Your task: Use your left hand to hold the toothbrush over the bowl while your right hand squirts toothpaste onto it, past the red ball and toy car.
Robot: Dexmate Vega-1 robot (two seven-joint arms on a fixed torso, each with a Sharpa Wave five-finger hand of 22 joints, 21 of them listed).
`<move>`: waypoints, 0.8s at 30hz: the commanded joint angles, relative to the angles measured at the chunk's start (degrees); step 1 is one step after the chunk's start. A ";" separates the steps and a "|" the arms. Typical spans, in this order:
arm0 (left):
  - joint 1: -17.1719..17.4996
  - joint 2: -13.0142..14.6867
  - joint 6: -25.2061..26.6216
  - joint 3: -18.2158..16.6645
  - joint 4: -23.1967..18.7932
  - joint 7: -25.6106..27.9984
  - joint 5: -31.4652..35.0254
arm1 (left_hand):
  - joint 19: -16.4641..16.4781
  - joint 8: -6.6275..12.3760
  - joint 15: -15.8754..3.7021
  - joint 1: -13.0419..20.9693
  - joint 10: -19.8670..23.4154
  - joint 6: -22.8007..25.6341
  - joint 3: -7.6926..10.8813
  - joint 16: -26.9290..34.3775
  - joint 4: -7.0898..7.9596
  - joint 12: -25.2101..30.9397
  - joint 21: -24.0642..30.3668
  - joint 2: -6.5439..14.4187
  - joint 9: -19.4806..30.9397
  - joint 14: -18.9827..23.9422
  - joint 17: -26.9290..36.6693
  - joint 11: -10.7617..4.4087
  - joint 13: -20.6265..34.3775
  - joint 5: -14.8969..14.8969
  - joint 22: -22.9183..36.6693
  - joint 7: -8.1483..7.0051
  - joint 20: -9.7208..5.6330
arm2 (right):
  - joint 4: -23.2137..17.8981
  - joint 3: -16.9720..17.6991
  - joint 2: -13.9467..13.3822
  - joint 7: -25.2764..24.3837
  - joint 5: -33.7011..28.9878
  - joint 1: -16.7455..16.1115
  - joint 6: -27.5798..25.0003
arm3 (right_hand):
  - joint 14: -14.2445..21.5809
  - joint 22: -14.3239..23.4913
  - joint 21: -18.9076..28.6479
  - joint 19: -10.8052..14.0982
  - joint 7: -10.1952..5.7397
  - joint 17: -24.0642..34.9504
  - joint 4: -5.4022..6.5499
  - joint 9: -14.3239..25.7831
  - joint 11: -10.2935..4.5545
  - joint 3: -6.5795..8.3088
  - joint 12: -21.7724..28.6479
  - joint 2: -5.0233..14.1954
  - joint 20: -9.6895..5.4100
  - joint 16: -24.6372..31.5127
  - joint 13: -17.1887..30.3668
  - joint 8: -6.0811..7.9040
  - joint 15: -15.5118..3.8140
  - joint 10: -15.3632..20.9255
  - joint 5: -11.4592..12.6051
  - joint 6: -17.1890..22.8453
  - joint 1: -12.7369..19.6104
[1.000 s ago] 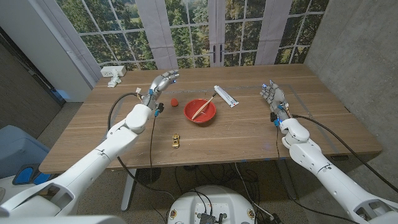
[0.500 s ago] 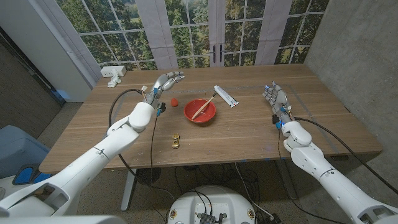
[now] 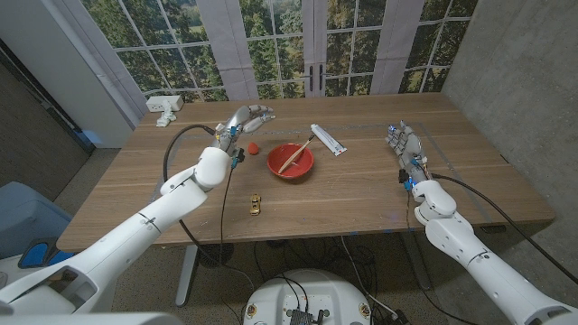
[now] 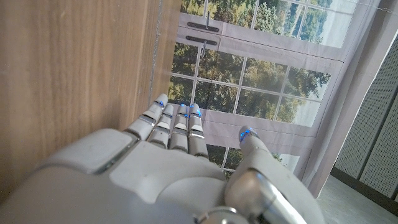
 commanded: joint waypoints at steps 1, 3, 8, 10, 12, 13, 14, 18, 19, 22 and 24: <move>-1.47 0.79 10.68 2.69 -5.55 -0.93 6.90 | 0.55 0.65 -8.96 3.58 1.91 1.67 -1.11 0.58 0.15 0.26 0.60 -2.37 0.05 1.02 0.43 -1.01 0.24 0.11 0.27 -0.78 -0.69 | -0.41 0.90 -0.18 -0.01 0.49 -1.26 1.18 | 0.49 0.30 -0.10 0.75 0.09 0.08 -0.53 0.15 -0.17 0.13 0.29 0.02 0.11 0.28 0.10 0.09 0.26 0.60 -0.11 0.75 0.37; -1.85 0.89 12.13 3.13 -6.11 -1.53 7.55 | 0.54 0.82 -9.00 4.34 2.39 2.37 -1.40 0.76 0.32 0.28 0.58 -2.65 0.06 1.26 0.58 -1.06 0.26 0.12 0.28 -0.96 -0.73 | -0.45 1.05 -0.08 0.01 0.73 -1.39 1.33 | 0.52 0.30 -0.13 0.76 0.10 0.09 -0.55 0.15 -0.15 0.11 0.29 0.01 0.12 0.29 0.11 0.08 0.29 0.64 -0.11 0.79 0.36; -2.88 1.41 17.22 4.50 -8.55 -3.70 9.70 | 1.27 1.37 -9.43 7.60 6.24 5.57 -3.05 2.29 1.06 0.91 0.88 -2.80 0.10 3.28 1.68 -1.94 0.34 0.19 0.41 -0.97 -1.27 | -0.30 1.31 -0.09 0.19 0.77 -1.66 1.89 | 0.55 0.31 -0.22 0.79 0.11 0.12 -0.62 0.16 -0.09 0.06 0.30 0.00 0.13 0.31 0.13 0.07 0.27 0.80 -0.12 0.92 0.31; -3.26 1.54 19.16 4.95 -9.48 -4.68 10.22 | 1.29 1.37 -9.40 7.92 7.42 6.29 -3.75 3.12 1.39 1.12 0.91 -2.60 0.10 4.48 2.17 -2.00 0.36 0.18 0.45 -0.91 -1.48 | -0.33 1.42 -0.11 0.23 0.80 -1.79 2.09 | 0.54 0.31 -0.26 0.81 0.17 0.13 -0.65 0.17 0.04 0.04 0.31 -0.01 0.15 0.31 0.14 0.06 0.26 0.89 -0.13 0.95 0.28; -3.86 1.74 21.15 5.54 -10.28 -6.04 10.69 | 1.25 1.37 -9.36 7.84 7.53 6.52 -4.02 3.34 1.56 1.09 0.90 -2.53 0.10 4.74 2.34 -1.95 0.37 0.16 0.47 -0.94 -1.55 | -0.32 1.51 -0.14 0.38 0.81 -1.91 2.34 | 0.54 0.31 -0.32 0.81 0.18 0.15 -0.69 0.18 -0.04 0.01 0.29 -0.01 0.16 0.32 0.16 0.03 0.42 0.91 -0.13 0.97 0.26; -4.16 1.80 22.17 5.85 -10.62 -6.67 10.92 | 1.23 1.39 -9.34 7.78 7.71 6.70 -4.19 3.45 1.64 1.12 0.90 -2.52 0.10 4.82 2.43 -1.96 0.38 0.15 0.47 -0.95 -1.54 | -0.37 1.57 -0.14 0.39 0.88 -1.98 2.38 | 0.52 0.31 -0.34 0.83 0.19 0.16 -0.70 0.18 -0.07 0.01 0.27 -0.01 0.15 0.31 0.16 0.03 0.34 0.88 -0.13 1.00 0.25; -4.52 1.90 23.27 6.20 -11.00 -7.46 11.14 | 1.09 1.39 -9.32 7.71 7.79 6.83 -4.36 3.57 1.73 1.10 0.85 -2.50 0.10 4.95 2.53 -1.97 0.38 0.14 0.48 -0.86 -1.56 | -0.37 1.61 -0.15 0.37 0.81 -2.03 2.50 | 0.52 0.31 -0.36 0.82 0.20 0.16 -0.71 0.18 -0.06 0.00 0.32 -0.01 0.18 0.31 0.17 0.01 0.38 1.01 -0.13 0.99 0.24; -6.24 2.23 27.56 7.93 -12.21 -10.63 12.20 | 0.09 1.33 -9.39 7.73 8.61 7.36 -5.09 3.86 1.84 1.22 0.48 -2.54 0.11 4.91 2.93 -2.06 0.44 0.13 0.51 -1.04 -1.60 | -0.49 1.80 -0.20 0.47 0.89 -2.34 2.81 | 0.52 0.32 -0.40 0.90 0.21 0.18 -0.77 0.19 0.01 -0.04 0.32 -0.04 0.20 0.32 0.18 0.01 0.32 1.11 -0.14 1.08 0.20; -6.62 2.23 28.20 8.29 -12.33 -11.16 12.35 | -0.25 1.30 -9.40 7.78 8.67 7.41 -5.21 3.83 1.82 1.20 0.35 -2.57 0.11 4.73 2.99 -2.12 0.46 0.14 0.51 -0.99 -1.58 | -0.46 1.83 -0.21 0.57 0.90 -2.39 2.95 | 0.54 0.32 -0.44 0.89 0.21 0.19 -0.79 0.20 0.03 -0.06 0.33 -0.06 0.21 0.33 0.19 -0.01 0.42 1.17 -0.14 1.10 0.18; -7.73 2.40 29.97 9.37 -12.72 -12.85 12.79 | -0.80 1.18 -9.32 7.82 8.68 7.46 -5.55 3.67 1.85 1.15 0.15 -2.61 0.12 4.04 3.13 -2.09 0.57 0.14 0.52 -0.98 -1.47 | -0.51 2.00 -0.22 0.59 1.04 -2.59 3.09 | 0.69 0.32 -0.54 0.95 0.22 0.22 -0.87 0.21 0.02 -0.12 0.30 -0.07 0.23 0.39 0.21 -0.04 0.40 1.22 -0.15 1.18 0.13; -8.77 2.43 31.89 10.47 -13.04 -14.22 13.53 | -0.98 1.13 -9.26 7.77 8.71 7.51 -5.77 3.59 1.91 1.12 0.08 -2.65 0.12 3.69 3.20 -2.10 0.62 0.14 0.53 -0.99 -1.41 | -0.44 2.07 -0.23 0.71 1.05 -2.70 3.29 | 0.68 0.32 -0.59 0.97 0.23 0.24 -0.91 0.21 0.04 -0.14 0.28 -0.07 0.23 0.39 0.23 -0.04 0.34 1.26 -0.15 1.26 0.10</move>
